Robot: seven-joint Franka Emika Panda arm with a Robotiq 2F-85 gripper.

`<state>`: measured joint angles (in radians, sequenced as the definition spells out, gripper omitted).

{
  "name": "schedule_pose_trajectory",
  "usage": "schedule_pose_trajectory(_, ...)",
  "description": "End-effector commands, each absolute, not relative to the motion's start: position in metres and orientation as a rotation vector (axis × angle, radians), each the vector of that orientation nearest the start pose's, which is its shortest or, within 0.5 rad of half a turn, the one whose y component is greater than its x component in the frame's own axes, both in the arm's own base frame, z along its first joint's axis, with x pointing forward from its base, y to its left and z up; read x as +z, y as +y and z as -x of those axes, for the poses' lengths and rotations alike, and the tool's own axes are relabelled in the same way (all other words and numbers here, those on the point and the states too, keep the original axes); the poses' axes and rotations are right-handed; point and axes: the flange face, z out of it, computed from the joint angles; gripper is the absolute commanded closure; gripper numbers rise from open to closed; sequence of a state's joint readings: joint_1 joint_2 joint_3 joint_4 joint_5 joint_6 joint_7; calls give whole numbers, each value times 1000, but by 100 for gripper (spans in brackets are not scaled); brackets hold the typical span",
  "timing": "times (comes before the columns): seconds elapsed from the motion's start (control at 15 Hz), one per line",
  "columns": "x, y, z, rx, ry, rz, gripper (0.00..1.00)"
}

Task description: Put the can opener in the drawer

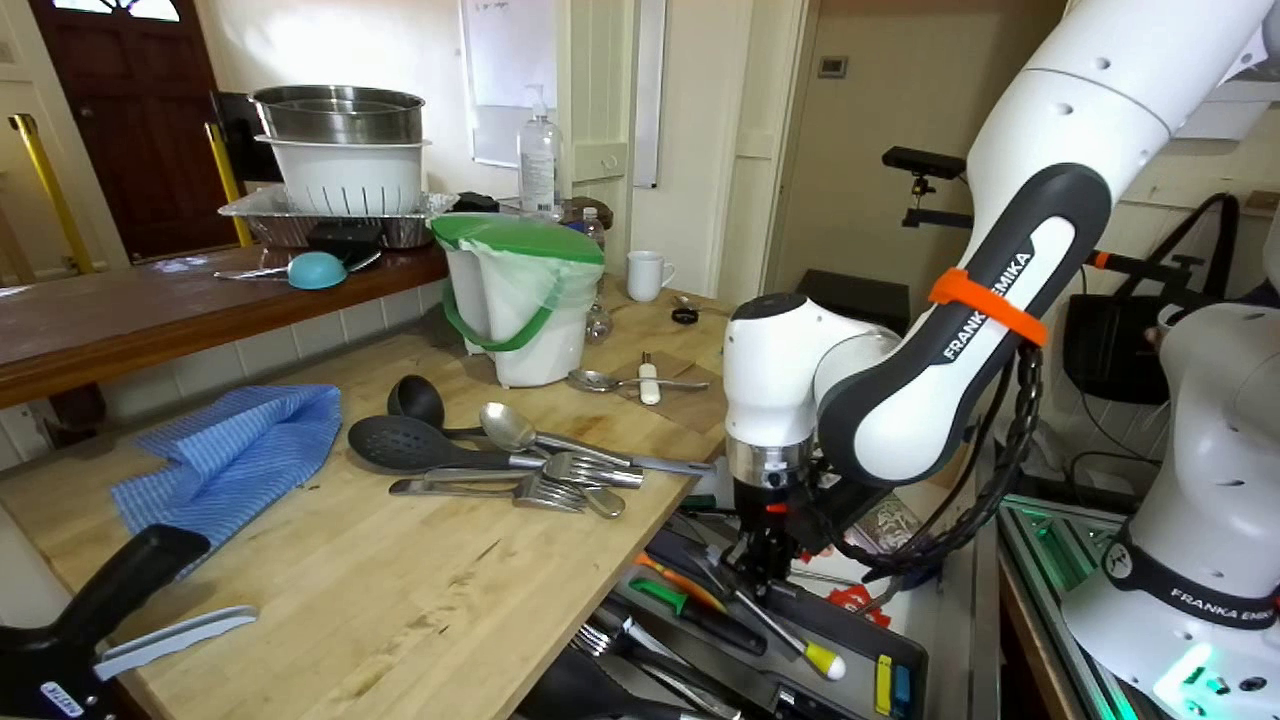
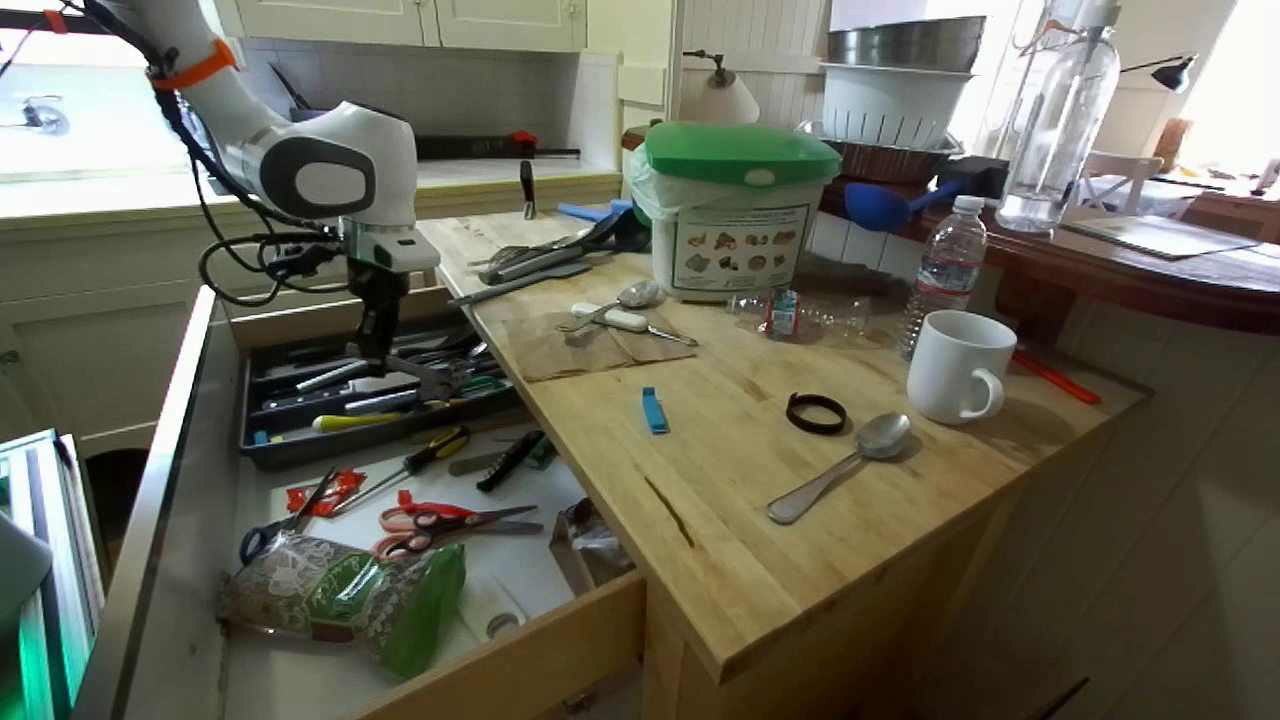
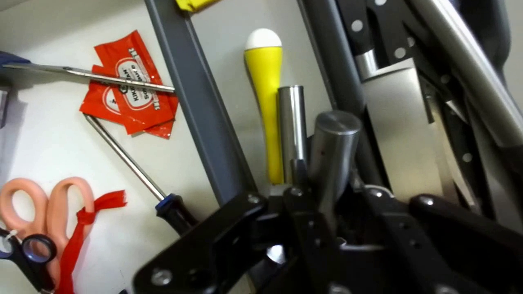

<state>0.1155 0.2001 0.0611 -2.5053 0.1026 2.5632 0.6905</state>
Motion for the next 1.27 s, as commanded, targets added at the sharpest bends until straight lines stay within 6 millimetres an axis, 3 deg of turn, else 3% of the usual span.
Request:
schedule_pose_trajectory(0.0, 180, 83, -444, 229, 948, 3096, 52)
schedule_pose_trajectory(0.13, 183, 87, -440, 192, 928, 3166, 39)
schedule_pose_trajectory(0.27, 205, 91, -439, 77, 896, 3249, 23)
schedule_pose_trajectory(0.47, 261, 96, -433, -119, 805, 3233, 2)
schedule_pose_trajectory(0.73, 330, 91, -423, -146, 733, 3243, 0)
schedule_pose_trajectory(1.0, 386, 82, -410, -121, 714, 3231, 1)
schedule_pose_trajectory(1.07, 397, 80, -408, -98, 755, 3210, 0)
schedule_pose_trajectory(1.13, 382, 85, -420, -132, 738, 3230, 0)
schedule_pose_trajectory(1.2, 392, 82, -416, -129, 749, 3220, 0)
